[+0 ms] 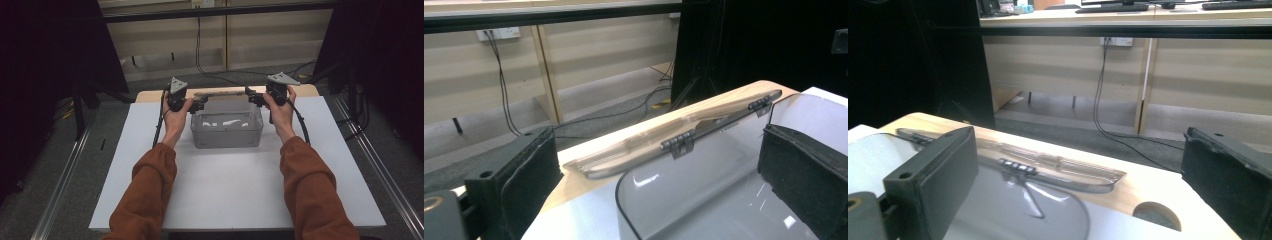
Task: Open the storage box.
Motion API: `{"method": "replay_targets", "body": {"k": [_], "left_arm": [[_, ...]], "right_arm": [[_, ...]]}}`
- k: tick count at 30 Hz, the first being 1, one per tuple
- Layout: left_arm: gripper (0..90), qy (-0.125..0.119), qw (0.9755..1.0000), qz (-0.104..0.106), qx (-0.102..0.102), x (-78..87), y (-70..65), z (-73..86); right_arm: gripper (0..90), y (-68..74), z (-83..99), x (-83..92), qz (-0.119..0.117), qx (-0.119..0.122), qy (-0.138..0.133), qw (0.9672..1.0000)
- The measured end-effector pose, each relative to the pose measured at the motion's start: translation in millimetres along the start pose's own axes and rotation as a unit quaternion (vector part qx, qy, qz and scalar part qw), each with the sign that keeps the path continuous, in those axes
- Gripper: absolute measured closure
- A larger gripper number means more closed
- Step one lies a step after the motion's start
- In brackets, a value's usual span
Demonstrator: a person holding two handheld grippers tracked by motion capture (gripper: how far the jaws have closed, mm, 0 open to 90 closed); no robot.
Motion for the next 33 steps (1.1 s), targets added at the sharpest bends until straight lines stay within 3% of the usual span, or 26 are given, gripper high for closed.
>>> {"method": "replay_targets", "body": {"k": [13, 19, 23, 29, 33], "left_arm": [[3.8, -0.027, 0.9994, -0.023, -0.004, 32.8, 1.8, 0.9], [3.5, -0.040, 0.9990, -0.018, -0.002, 47.2, -2.2, 2.1], [3.5, -0.055, 0.9982, -0.017, 0.019, 58.6, -4.9, 4.6], [3.2, -0.054, 0.9984, -0.014, 0.008, 70.1, -9.8, 14.3], [3.2, -0.070, 0.9971, -0.018, 0.024, 84.1, -13.2, 13.9]], "right_arm": [[0.4, 5.3, 3.9, 24.4, 0.023, 0.026, -0.011, 0.9993], [0.2, 7.9, 6.4, 37.3, 0.022, 0.029, -0.016, 0.9992], [0.1, 10.1, 8.4, 48.8, 0.027, 0.029, -0.022, 0.9990], [0.1, 9.9, 9.3, 62.9, 0.035, 0.042, -0.027, 0.9981], [0.0, 8.8, 12.4, 72.5, 0.039, 0.044, -0.028, 0.9979]]}}
Point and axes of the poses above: each handheld gripper's, and its own axes: x roughly backward along the jaws, z roughly out of its underside, y roughly to its left, the point moved 9 cm from there along -x, roughly forward along the jaws, and after that the axes turned 5 degrees about -z, right-handed, at the moved point
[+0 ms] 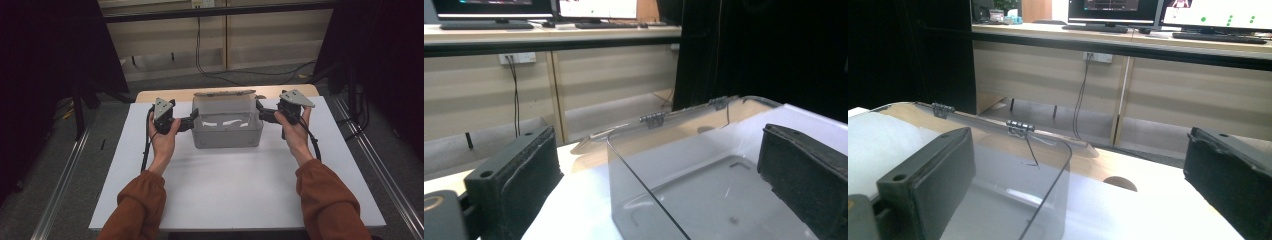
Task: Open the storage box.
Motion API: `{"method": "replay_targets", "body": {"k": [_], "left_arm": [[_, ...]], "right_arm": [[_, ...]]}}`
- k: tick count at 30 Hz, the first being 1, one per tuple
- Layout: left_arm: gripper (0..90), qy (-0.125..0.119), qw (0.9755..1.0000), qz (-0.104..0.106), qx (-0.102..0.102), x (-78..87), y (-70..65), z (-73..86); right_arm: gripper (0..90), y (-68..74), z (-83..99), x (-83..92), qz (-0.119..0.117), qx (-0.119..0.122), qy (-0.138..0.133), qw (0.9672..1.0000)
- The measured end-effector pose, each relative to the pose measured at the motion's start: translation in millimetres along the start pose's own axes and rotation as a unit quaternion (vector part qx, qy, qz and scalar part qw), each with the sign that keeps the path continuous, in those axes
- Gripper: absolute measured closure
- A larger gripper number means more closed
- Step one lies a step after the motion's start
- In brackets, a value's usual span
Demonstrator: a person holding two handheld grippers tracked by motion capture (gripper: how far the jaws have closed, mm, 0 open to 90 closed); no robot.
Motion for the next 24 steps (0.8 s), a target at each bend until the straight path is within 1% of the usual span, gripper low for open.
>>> {"method": "replay_targets", "body": {"k": [1, 4, 7, 11, 13, 15, 17, 19, 21, 22, 24], "left_arm": [[3.1, 0.002, 1.0000, 0.002, 0.002, 2.3, -1.5, 0.3], [3.1, -0.003, 0.9999, 0.003, -0.010, 9.8, -4.0, -0.5], [3.1, -0.004, 1.0000, 0.003, -0.007, 14.6, -3.3, 0.6], [3.1, 0.001, 0.9999, 0.004, -0.013, 20.3, -1.2, 6.3], [3.1, 0.000, 1.0000, 0.000, -0.008, 24.1, 0.4, 9.7], [3.1, 0.004, 1.0000, 0.003, 0.000, 28.0, -0.6, 15.0], [3.2, 0.007, 0.9999, 0.006, -0.006, 32.3, -1.6, 19.6], [3.2, 0.008, 0.9999, 0.007, -0.007, 36.1, -3.1, 21.8], [3.2, 0.007, 0.9999, 0.008, -0.008, 40.6, -3.1, 22.1], [3.2, 0.006, 1.0000, 0.008, -0.002, 42.7, -3.4, 22.5], [3.2, 0.003, 1.0000, 0.005, -0.002, 45.8, -2.2, 24.2]], "right_arm": [[0.0, 0.5, 0.3, 2.3, -0.002, 0.000, -0.003, 1.0000], [0.0, 1.2, 2.4, 8.2, -0.002, 0.000, -0.003, 1.0000], [0.0, 2.9, 3.4, 15.0, -0.002, 0.005, -0.006, 1.0000], [0.0, 6.7, 3.5, 24.6, -0.003, 0.009, -0.012, 0.9999], [0.0, 9.0, 3.2, 29.9, -0.005, 0.013, -0.014, 0.9998], [0.0, 10.2, 2.8, 35.3, 0.000, 0.022, -0.022, 0.9995], [0.0, 11.9, 6.1, 39.9, -0.003, 0.013, -0.022, 0.9997], [0.0, 13.9, 9.2, 44.3, -0.001, 0.021, -0.021, 0.9996], [0.0, 15.9, 12.2, 49.0, -0.005, 0.015, -0.022, 0.9996], [0.0, 16.1, 13.7, 51.2, -0.004, 0.017, -0.019, 0.9997], [0.0, 17.3, 15.4, 55.3, -0.003, 0.024, -0.015, 0.9996]]}}
Point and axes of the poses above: each handheld gripper's, and its own axes: x roughly backward along the jaws, z roughly out of its underside, y roughly to its left, the point moved 9 cm from there along -x, roughly forward along the jaws, and after that the axes turned 5 degrees about -z, right-handed, at the moved point
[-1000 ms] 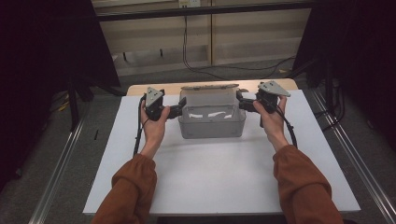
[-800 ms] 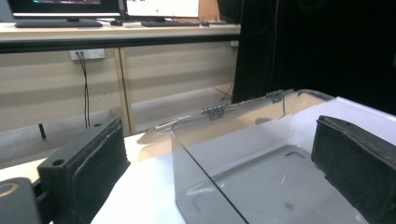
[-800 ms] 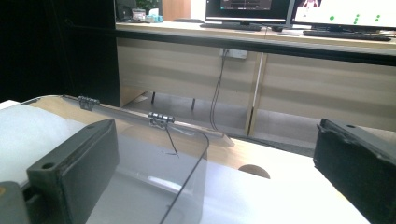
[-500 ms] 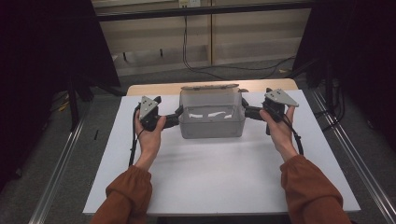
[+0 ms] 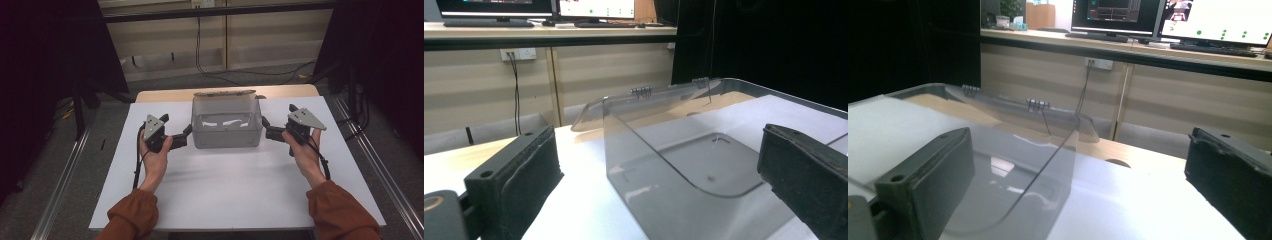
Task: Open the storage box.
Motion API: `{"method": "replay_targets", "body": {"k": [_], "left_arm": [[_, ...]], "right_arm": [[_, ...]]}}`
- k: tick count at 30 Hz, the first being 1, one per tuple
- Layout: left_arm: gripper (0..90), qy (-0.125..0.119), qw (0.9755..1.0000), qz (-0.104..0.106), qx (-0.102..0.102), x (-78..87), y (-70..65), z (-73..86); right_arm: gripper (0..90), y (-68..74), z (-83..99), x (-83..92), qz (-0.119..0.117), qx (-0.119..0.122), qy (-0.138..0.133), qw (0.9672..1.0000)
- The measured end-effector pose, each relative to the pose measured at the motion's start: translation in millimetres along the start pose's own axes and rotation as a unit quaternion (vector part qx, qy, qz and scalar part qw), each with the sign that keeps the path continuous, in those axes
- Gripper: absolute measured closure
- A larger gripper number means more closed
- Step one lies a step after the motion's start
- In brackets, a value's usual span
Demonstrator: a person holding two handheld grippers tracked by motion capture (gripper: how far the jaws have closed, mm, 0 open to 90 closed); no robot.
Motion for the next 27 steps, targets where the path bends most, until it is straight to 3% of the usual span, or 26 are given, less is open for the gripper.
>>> {"method": "replay_targets", "body": {"k": [15, 18, 21, 27], "left_arm": [[3.0, 0.009, 0.9999, -0.003, -0.008, 32.9, -11.1, 15.7], [2.8, 0.003, 1.0000, -0.003, -0.009, 41.3, -15.7, 16.3], [2.5, 0.002, 0.9999, -0.011, 0.005, 48.4, -14.6, 18.8], [2.5, 0.000, 0.9999, -0.010, -0.006, 62.4, -12.9, 24.6]], "right_arm": [[0.0, 5.0, 19.9, 34.7, 0.010, -0.009, 0.005, 0.9999], [0.0, 4.7, 20.4, 43.3, 0.016, 0.004, 0.005, 0.9998], [0.0, 3.4, 20.9, 51.8, 0.021, 0.000, -0.002, 0.9998], [0.0, 5.1, 27.2, 68.6, 0.020, -0.005, -0.007, 0.9998]]}}
Point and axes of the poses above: each handheld gripper's, and its own axes: x roughly backward along the jaws, z roughly out of its underside, y roughly to its left, the point moved 9 cm from there along -x, roughly forward along the jaws, and after that the axes turned 5 degrees about -z, right-handed, at the moved point
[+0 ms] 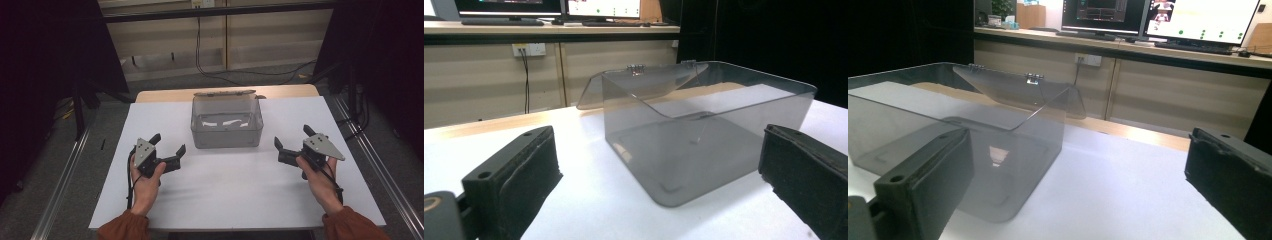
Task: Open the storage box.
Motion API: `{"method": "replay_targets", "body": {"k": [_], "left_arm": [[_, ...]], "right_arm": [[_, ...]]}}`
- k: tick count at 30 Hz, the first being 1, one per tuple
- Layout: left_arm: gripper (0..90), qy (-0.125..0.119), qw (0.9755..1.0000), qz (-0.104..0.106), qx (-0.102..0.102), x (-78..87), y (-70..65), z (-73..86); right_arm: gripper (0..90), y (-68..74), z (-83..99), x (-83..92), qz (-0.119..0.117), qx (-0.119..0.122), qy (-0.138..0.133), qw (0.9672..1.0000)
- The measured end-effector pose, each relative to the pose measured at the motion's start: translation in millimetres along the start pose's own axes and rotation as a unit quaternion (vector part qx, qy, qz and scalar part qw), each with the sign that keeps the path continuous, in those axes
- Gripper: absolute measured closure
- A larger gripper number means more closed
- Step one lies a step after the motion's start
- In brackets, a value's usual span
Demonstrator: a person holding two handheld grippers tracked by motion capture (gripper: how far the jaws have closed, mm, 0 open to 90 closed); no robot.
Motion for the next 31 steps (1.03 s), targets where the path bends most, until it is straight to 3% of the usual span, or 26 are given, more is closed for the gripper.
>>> {"method": "replay_targets", "body": {"k": [6, 9, 16, 20, 27, 31], "left_arm": [[2.5, 0.007, 0.9999, -0.010, 0.001, 11.5, 3.7, 9.0], [2.5, 0.012, 0.9997, -0.013, 0.019, 18.9, 4.7, 12.5], [1.7, 0.014, 0.9986, -0.041, 0.032, 36.4, 11.3, 16.8], [1.8, 0.015, 0.9988, -0.037, 0.029, 46.1, 11.5, 20.3], [1.8, 0.015, 0.9980, -0.057, 0.022, 58.2, 18.8, 25.8], [1.9, 0.014, 0.9979, -0.054, 0.031, 56.7, 18.1, 25.4]], "right_arm": [[0.0, 1.3, 8.1, 14.1, -0.007, -0.002, 0.003, 1.0000], [0.0, 1.4, 12.2, 21.1, -0.007, 0.000, 0.008, 0.9999], [0.0, -1.8, 21.5, 40.2, -0.002, -0.002, 0.021, 0.9998], [0.0, -3.8, 33.7, 49.5, 0.007, -0.009, 0.029, 0.9995], [0.0, -7.3, 41.6, 68.7, 0.016, -0.026, 0.034, 0.9989], [0.0, -8.5, 41.9, 67.1, 0.020, -0.031, 0.031, 0.9988]]}}
Point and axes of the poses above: each handheld gripper's, and its own axes: x roughly backward along the jaws, z roughly out of its underside, y roughly to its left, the point moved 9 cm from there along -x, roughly forward along the jaws, and after that the axes turned 5 degrees about -z, right-handed, at the moved point
